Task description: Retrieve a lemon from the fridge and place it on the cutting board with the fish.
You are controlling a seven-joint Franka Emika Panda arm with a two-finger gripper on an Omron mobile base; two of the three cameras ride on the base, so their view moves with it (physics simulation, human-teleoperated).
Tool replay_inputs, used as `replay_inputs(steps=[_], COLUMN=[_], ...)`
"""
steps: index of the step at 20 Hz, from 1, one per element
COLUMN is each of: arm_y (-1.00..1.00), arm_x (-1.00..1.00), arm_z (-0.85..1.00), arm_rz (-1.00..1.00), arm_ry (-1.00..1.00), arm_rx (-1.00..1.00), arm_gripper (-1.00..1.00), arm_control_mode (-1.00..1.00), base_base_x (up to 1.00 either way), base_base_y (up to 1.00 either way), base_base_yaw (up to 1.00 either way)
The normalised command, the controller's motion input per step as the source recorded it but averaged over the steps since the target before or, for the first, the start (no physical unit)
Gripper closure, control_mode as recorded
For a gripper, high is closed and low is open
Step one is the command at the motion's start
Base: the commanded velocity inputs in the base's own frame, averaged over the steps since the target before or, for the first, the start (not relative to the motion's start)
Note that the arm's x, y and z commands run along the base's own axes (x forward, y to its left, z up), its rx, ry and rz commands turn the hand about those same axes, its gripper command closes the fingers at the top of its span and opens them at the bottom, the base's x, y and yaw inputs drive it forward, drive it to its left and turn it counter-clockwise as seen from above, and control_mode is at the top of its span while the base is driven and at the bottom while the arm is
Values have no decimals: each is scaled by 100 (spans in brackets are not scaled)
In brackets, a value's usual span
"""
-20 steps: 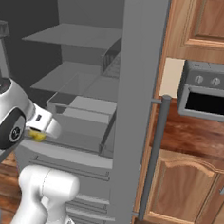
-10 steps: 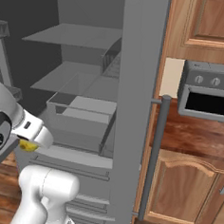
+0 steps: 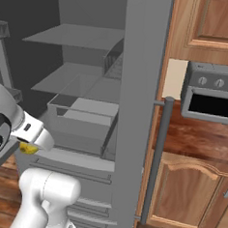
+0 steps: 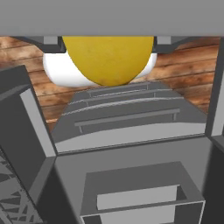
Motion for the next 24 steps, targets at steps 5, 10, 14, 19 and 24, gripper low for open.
replay_inputs(steps=[5,10,14,19,24], arm_y=[0,0,0,0,0], arm_x=[0,0,0,0,0], arm_z=[0,0,0,0,0], arm_rz=[0,0,0,0,0], arm_ry=[0,0,0,0,0], arm_rx=[0,0,0,0,0], arm_gripper=[100,100,100,100,100], arm_control_mode=[-100,100,100,100,100], base_base_x=[0,0,-2,-28,-50], base_base_y=[0,0,0,-7,-8], base_base_yaw=[0,0,0,0,-1])
